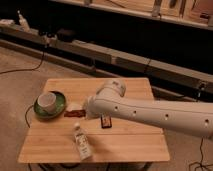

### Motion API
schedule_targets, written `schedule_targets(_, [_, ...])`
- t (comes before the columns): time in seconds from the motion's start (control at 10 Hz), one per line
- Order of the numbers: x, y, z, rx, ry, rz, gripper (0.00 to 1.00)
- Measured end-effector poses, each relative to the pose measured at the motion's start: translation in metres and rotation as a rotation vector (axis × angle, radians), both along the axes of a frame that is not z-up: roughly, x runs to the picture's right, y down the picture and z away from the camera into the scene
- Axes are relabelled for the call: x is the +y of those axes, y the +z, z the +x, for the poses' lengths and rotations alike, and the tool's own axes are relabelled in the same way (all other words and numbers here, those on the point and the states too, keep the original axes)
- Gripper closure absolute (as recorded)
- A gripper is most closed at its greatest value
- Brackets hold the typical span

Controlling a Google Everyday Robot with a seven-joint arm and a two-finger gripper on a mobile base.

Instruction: Place the pepper in the ceramic cup

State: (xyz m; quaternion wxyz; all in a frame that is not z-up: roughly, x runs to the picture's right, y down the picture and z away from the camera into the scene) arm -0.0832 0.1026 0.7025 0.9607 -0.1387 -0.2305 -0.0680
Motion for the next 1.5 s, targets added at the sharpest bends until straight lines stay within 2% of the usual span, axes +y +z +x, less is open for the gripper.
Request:
schedule_targets(0.2, [-0.012, 0.017, -0.006, -0.018, 0.021, 0.0, 1.0])
schedule_targets(0.5, [-0.024, 0.036, -0.026, -0.083, 0.047, -0.026, 1.0])
schedule_targets(0.7, [-0.032, 0.043, -0.044, -0.117, 0.028, -0.026, 1.0])
schedule_targets(0.9, [-0.044, 0.05, -0.065, -0.138, -0.004, -0.007, 1.0])
schedule_targets(1.1, [-0.058, 0.061, -0.073, -0.131, -0.018, 0.009, 1.0])
schedule_targets(1.5, [-0.076, 0.081, -0.099, -0.134, -0.051, -0.003, 1.0])
